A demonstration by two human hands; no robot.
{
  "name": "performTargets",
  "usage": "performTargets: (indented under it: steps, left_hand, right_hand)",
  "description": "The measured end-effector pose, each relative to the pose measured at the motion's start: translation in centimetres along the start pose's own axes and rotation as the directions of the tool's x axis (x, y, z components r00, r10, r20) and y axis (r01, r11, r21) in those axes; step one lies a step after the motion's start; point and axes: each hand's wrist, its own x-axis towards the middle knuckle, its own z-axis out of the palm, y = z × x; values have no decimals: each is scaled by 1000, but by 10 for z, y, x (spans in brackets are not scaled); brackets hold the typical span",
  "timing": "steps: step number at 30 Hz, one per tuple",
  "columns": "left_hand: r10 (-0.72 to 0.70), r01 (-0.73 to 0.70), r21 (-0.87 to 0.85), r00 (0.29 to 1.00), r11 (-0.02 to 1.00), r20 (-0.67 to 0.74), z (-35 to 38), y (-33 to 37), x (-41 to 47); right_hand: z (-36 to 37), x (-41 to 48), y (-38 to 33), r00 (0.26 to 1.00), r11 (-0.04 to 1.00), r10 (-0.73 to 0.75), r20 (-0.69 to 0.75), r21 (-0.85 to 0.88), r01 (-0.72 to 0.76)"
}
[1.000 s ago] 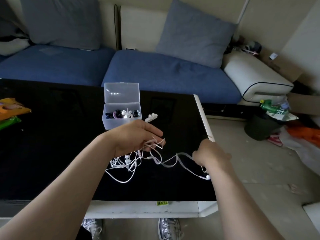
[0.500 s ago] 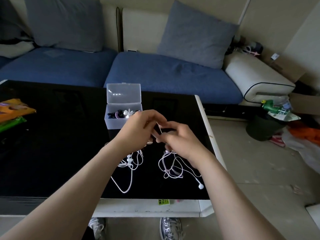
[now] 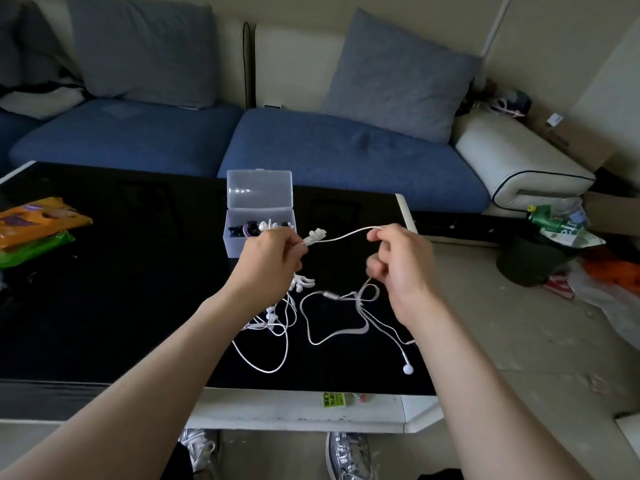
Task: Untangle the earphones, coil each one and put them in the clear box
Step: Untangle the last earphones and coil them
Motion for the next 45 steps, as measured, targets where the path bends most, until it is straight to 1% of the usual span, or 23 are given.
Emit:
performTargets:
  steps: [2,4,6,8,9,10,12,13,14,16,17,18,19,21,22,24,28,32,33,35,38,42,45]
  left_hand:
    - [-10,10,-2,1000,1000,15,-4,1,-1]
    - [-53,54,-19,997,998,49,-8,1,-2]
    - [-101,107,-58,990,993,97,-10,-1,-4]
    - [-149,175,-152,975,973,165,-11,-3,-6]
    - [-177,226,-234,961,946,210,-12,-4,-6]
    - [-205,289,-327,942,900,266,-12,-2,-7]
    - [-242,410,-465,893,785,379,-16,1,-8]
    - [-246,453,-510,873,731,421,-18,4,-9]
    - [-242,483,-549,857,682,454,-20,7,-9]
    - [-221,512,-600,842,615,492,-23,9,-10]
    - [-216,515,-604,840,608,498,-23,10,-10]
    - [-216,513,-596,840,618,498,-22,11,-11]
    - [-218,508,-578,840,638,498,-21,13,-12]
    - [-219,494,-539,841,682,495,-19,17,-15]
    - [-211,483,-528,844,698,493,-18,19,-16]
    - [-196,455,-523,857,720,476,-17,20,-16]
    - [-197,422,-529,882,736,428,-17,17,-14]
    - [-179,415,-451,860,790,479,-19,16,-18]
    - [-175,428,-446,846,786,503,-20,16,-19]
    - [-165,476,-485,817,734,553,-20,16,-20]
    - [-148,506,-526,802,684,579,-22,17,-21]
    - [-140,475,-506,814,720,564,-22,18,-22]
    - [-100,393,-438,825,808,556,-24,20,-26]
  right_hand:
    - [2,0,-4,997,995,-14,-81,97,21]
    - [3,1,-3,980,994,-68,-186,74,83]
    - [2,2,2,949,986,-163,-271,-17,164]
    - [1,3,5,911,957,-267,-314,-201,212]
    - [0,3,7,898,925,-306,-317,-322,202]
    - [-1,4,9,893,880,-327,-309,-445,168]
    - [-4,5,13,912,769,-296,-284,-637,51]
    - [-4,7,17,928,691,-263,-263,-723,-9]
    - [-5,8,20,948,577,-226,-225,-815,-55]
    - [-3,5,23,988,351,-105,-113,-934,-70]
    - [-2,2,23,998,323,-43,-35,-946,-19]
    - [0,-1,23,998,370,3,58,-928,52]
    - [2,-5,22,988,471,10,153,-873,131]
    - [13,-12,18,953,700,-45,301,-671,245]
    - [20,-16,15,932,781,-68,355,-563,271]
    - [31,-17,14,904,848,-96,418,-441,293]
    - [31,-15,14,906,803,-177,383,-477,358]
    - [22,-8,14,923,801,-265,280,-468,373]
    - [20,-7,15,920,796,-288,267,-467,385]
    - [18,-6,18,913,763,-331,239,-502,407]
    - [16,-4,23,922,728,-350,167,-570,380]
    - [15,-3,22,930,722,-349,118,-598,347]
    - [17,-4,23,937,730,-322,133,-595,336]
